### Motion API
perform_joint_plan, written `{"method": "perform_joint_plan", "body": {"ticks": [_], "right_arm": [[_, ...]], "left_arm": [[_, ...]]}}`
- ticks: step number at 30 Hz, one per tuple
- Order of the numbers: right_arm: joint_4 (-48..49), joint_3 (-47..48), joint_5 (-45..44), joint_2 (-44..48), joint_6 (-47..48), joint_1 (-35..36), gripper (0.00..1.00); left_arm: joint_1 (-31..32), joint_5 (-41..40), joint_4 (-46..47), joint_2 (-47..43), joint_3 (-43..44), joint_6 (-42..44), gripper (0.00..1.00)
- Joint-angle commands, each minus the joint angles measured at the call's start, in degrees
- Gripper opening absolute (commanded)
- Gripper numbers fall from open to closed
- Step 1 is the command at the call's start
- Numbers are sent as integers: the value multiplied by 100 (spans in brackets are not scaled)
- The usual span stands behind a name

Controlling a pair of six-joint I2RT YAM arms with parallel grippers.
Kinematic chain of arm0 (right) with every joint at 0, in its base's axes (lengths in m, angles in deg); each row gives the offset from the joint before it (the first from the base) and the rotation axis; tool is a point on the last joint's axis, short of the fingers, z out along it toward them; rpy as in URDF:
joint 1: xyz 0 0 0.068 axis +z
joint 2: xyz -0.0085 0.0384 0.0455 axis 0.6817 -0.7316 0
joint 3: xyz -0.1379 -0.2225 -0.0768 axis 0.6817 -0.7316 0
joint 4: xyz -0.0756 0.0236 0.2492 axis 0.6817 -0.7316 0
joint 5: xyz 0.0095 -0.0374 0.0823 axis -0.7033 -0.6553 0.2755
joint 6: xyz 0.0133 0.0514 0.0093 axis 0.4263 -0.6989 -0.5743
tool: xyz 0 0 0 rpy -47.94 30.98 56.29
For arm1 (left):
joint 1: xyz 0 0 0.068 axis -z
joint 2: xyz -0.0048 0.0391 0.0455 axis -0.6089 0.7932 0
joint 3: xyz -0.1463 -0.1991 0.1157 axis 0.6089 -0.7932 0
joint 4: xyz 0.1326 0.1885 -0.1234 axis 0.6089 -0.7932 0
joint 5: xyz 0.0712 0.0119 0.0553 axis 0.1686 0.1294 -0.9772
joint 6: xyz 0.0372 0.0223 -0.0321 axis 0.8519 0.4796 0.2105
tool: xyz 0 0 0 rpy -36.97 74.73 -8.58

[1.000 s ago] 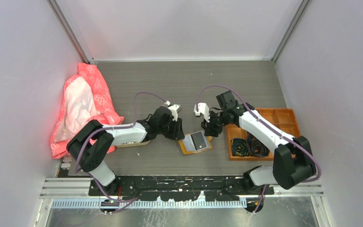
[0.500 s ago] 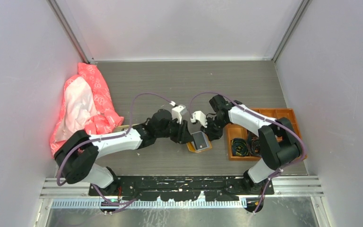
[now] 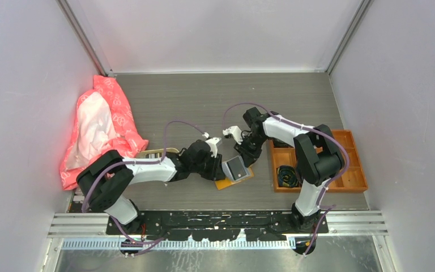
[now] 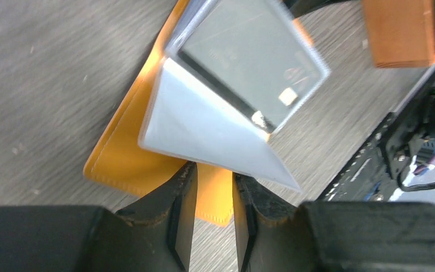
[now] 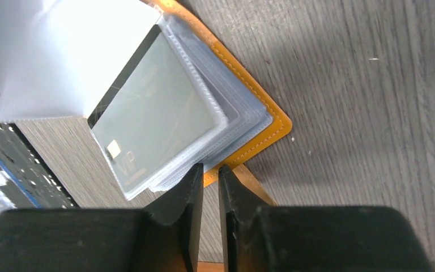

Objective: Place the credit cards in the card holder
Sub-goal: Open the card holder at the center of the board.

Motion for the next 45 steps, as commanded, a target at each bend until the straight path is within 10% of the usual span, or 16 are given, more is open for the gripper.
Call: {"method": "perform_joint_plan", "body": {"ticks": [1, 25, 45], "right_arm": [[-233, 366, 224, -245, -695, 34, 23], [-722, 846, 3325, -840, -1951, -168, 35], [1423, 97, 3744, -620, -3820, 345, 48]], "left_arm": [[17, -248, -141, -12, -227, -190, 30], [-99, -321, 496, -292, -836, -453, 35], [-527, -100, 1361, -1891, -1883, -923, 49]]}}
